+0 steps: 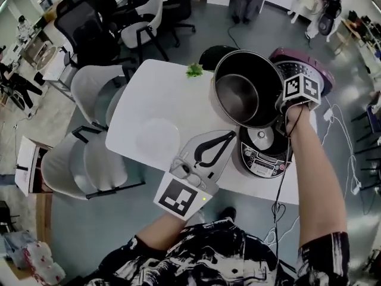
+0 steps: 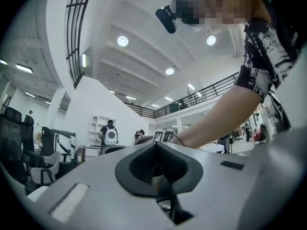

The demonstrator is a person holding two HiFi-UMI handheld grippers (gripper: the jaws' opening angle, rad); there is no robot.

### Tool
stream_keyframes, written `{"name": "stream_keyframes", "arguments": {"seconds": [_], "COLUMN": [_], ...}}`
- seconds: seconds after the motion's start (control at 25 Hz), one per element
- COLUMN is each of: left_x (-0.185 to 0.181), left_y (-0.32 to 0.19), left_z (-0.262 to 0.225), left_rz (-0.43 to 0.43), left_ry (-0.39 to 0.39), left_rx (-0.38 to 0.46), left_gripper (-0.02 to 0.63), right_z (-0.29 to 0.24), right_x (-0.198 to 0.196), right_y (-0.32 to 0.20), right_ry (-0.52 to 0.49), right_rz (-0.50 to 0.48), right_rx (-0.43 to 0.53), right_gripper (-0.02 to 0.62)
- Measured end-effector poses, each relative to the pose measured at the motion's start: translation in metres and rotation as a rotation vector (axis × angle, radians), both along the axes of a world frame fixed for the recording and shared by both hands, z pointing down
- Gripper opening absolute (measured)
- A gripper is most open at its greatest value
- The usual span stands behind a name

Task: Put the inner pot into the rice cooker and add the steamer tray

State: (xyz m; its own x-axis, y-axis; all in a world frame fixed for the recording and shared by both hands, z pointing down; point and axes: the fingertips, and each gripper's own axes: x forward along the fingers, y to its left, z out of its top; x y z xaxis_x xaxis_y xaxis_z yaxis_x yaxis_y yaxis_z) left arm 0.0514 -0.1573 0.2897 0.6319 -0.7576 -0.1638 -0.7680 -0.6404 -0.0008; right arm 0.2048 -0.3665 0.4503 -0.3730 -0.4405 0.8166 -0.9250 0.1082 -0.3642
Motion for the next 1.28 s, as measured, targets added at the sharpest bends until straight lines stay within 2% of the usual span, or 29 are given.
{"name": "stream_keyframes", "arguments": {"seconds": [0.24,0.48,0.64,1.04,1.28], "left_x": [0.066,0.104,0.104,0.082,0.067], "left_y": [0.006,0.012,0.013,0.006,0.002], "left_z": [-0.023,-0.026,-0.022,-0.005,0.003], "left_rz": [0.099,0.143,0.128,0.067,0.046], "left_ry": [0.003,-0.017,-0.032,-0.059,-0.06], "left_rx": [0.022,0.015,-0.009,-0.039,-0.058], "left_gripper": [0.005,0.005,0.005,0.005,0.005], "right_z": [-0.004,0.016,0.032,0.083,0.097], "right_x": [0.112,0.174,0.186,0.184,0.182], "right_y": [0.043,0.066,0.071,0.069,0.065], "right_ry": [0.05,0.087,0.086,0.107,0.166], "right_rz": [0.099,0.145,0.15,0.141,0.14], "right_rx": [-0.028,-0.07,-0.096,-0.154,-0.177], "right_gripper": [0.006,0.008,0.008,0.007,0.006]}}
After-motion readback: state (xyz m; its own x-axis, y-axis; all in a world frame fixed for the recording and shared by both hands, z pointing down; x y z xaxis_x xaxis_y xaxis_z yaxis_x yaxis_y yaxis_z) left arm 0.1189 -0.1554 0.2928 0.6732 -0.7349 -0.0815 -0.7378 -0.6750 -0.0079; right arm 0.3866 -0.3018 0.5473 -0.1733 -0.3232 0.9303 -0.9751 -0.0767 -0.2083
